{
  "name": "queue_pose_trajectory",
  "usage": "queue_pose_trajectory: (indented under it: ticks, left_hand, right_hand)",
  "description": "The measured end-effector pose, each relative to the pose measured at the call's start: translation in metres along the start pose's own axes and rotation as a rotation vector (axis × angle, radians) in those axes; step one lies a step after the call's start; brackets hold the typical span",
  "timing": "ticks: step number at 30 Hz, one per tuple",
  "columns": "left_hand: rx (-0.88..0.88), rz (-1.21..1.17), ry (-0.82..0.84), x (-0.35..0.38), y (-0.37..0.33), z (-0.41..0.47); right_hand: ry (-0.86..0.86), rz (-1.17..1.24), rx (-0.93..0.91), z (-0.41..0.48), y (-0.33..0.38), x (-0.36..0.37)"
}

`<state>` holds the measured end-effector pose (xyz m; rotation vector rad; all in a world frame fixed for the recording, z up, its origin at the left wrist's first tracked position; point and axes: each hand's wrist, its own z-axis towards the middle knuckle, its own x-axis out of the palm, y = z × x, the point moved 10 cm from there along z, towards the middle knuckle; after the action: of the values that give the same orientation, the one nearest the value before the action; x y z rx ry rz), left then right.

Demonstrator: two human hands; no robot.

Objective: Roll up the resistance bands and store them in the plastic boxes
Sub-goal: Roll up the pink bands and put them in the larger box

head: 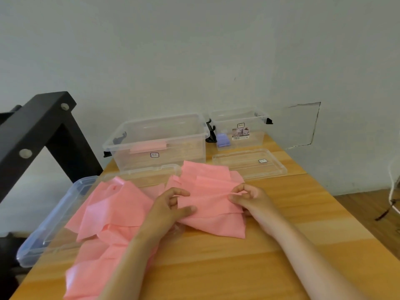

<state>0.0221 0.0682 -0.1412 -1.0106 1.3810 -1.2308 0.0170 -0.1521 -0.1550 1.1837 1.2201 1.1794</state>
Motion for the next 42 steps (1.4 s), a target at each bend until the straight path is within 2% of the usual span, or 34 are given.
queue_pose_trajectory:
  ticks: [6, 9, 12, 17, 20, 25, 38, 42]
  left_hand:
    - [0.094, 0.066, -0.041, -0.002, -0.006, -0.002]
    - [0.148, 0.080, -0.047, -0.003, -0.013, -0.004]
    - [0.220, 0.146, -0.048, -0.001, -0.023, -0.009]
    - [0.123, 0.015, -0.019, -0.001, -0.008, -0.009]
    - [0.083, -0.051, -0.021, -0.003, -0.003, -0.010]
    - [0.047, -0.113, -0.052, -0.009, 0.003, -0.009]
    - [0.043, -0.121, -0.041, -0.007, 0.001, -0.012]
    - [0.094, -0.079, -0.072, -0.011, -0.004, -0.010]
  right_hand:
    - [0.101, 0.110, 0.041, 0.000, -0.003, 0.008]
    - [0.170, 0.030, 0.041, -0.002, -0.005, 0.015]
    - [0.170, -0.012, 0.015, -0.003, -0.005, 0.015]
    - [0.100, -0.056, -0.044, -0.005, 0.001, 0.008]
    - [0.095, 0.010, -0.050, -0.007, 0.004, 0.009]
    - [0.158, 0.073, -0.007, -0.010, 0.000, 0.016]
    - [0.101, 0.004, 0.010, -0.007, -0.005, 0.007]
    - [0.081, 0.001, -0.017, -0.006, 0.000, 0.002]
